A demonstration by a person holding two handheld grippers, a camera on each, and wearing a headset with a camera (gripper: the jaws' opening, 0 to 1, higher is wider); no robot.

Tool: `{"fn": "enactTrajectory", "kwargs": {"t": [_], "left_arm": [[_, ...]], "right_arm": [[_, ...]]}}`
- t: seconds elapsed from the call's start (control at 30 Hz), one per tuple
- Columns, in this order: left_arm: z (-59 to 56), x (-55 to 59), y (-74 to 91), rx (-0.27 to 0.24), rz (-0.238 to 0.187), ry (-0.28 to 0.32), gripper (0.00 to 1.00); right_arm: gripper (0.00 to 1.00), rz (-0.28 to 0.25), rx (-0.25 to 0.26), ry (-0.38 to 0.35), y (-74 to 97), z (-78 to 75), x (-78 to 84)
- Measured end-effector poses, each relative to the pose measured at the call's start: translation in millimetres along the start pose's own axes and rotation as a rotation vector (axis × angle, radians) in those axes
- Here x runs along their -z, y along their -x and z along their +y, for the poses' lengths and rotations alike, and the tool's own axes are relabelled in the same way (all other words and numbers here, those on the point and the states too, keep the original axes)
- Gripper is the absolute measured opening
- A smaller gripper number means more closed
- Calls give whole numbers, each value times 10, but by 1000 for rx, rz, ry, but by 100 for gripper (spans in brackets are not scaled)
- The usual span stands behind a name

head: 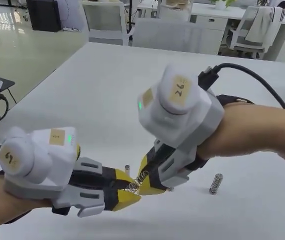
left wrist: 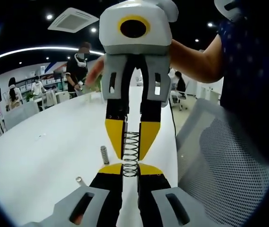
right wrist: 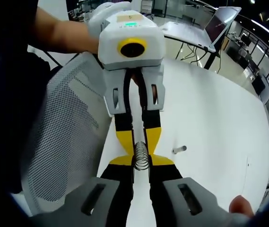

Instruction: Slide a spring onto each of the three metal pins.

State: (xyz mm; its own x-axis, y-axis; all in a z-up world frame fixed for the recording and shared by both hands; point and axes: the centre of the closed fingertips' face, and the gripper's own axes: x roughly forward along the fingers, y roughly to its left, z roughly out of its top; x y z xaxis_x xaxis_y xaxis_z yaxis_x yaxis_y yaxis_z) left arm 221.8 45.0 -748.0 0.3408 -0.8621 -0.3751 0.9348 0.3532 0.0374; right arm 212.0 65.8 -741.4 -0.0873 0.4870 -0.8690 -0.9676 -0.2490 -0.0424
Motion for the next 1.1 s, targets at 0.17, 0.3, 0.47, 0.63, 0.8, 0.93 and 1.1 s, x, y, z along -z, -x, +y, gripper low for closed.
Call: {"fn": "enactTrajectory", "kwargs": {"t": [0.17, 0.3, 0.47, 0.63, 0.8, 0.93, 1.1], "left_arm": [[8, -4, 0, -1, -4, 5, 3], [5, 9, 0, 1, -3, 9, 3], [11, 21, 0, -1, -2, 13, 3], [22, 28, 3, -3, -1, 14, 3], [24, 43, -1, -2, 3, 14, 3], [28, 45, 3, -4, 1, 15, 3], [31, 44, 12, -6, -2, 18, 6]], "right_arm": [[9, -5, 2, 5, -1, -2, -44], [9, -4, -3, 1, -5, 4, -71], [9, 3, -4, -2, -11, -1, -87], [9, 7, 0, 2, -14, -6, -103], [9, 7, 0, 0, -17, -6, -116], [9, 8, 0, 1, -17, -10, -121], [9, 18, 6, 6, -21, -25, -115]]}}
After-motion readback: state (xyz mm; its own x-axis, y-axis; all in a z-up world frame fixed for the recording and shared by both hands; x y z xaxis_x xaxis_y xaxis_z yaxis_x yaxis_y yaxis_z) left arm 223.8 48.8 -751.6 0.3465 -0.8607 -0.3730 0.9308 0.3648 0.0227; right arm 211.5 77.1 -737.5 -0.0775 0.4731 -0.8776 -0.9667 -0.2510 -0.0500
